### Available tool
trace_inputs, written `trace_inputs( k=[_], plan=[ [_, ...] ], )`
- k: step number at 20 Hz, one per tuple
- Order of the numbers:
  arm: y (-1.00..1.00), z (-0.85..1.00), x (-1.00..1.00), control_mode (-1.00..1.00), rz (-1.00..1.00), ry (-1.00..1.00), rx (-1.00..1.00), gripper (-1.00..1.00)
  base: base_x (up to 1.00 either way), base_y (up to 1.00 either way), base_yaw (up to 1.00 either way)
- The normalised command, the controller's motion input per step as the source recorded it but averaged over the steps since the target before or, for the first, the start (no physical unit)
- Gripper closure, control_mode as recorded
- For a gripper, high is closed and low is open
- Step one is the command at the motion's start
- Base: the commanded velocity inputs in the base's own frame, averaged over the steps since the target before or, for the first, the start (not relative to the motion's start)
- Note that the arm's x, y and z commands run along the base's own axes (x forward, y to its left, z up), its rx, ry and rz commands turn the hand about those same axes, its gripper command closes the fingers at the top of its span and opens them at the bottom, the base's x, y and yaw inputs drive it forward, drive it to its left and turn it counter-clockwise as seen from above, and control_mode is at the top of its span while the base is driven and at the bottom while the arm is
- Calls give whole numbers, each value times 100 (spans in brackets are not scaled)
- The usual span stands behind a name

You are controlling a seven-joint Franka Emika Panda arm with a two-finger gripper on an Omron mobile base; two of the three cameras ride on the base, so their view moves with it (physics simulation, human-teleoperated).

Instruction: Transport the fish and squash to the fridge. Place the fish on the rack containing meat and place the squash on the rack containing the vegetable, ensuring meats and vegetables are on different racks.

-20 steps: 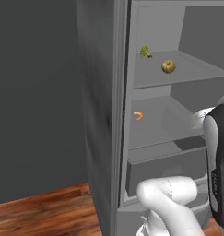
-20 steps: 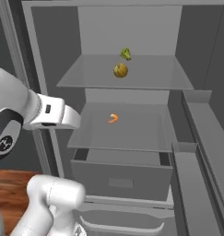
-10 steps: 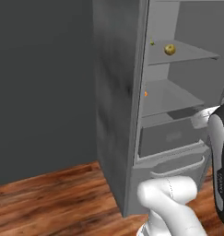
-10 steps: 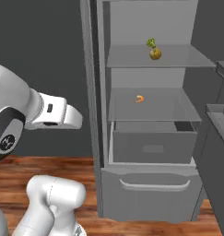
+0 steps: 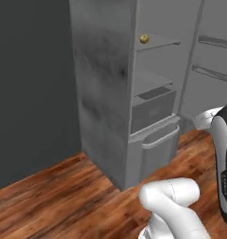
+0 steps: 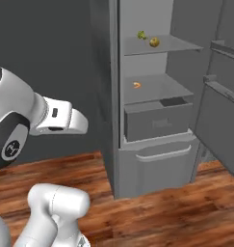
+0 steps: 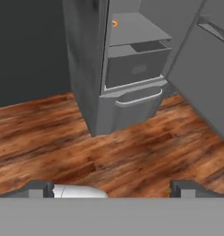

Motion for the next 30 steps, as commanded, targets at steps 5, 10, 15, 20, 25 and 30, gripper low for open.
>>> trace_inputs(
  k=[5, 10, 15, 20, 25, 30],
  plan=[
    [0, 0, 0, 100, 0, 0, 0, -100, -99, 95, -66],
    [0, 0, 0, 100, 0, 0, 0, -100, -73, 76, -72],
    [0, 0, 0, 100, 0, 0, 0, -100, -80, -47, -56],
    [0, 0, 0, 100, 0, 0, 0, -100, 28, -100, -15],
    [0, 0, 0, 100, 0, 0, 0, -100, 97, -46, -8],
    [0, 0, 0, 100, 0, 0, 0, -100, 100, 1, -28]
  ],
)
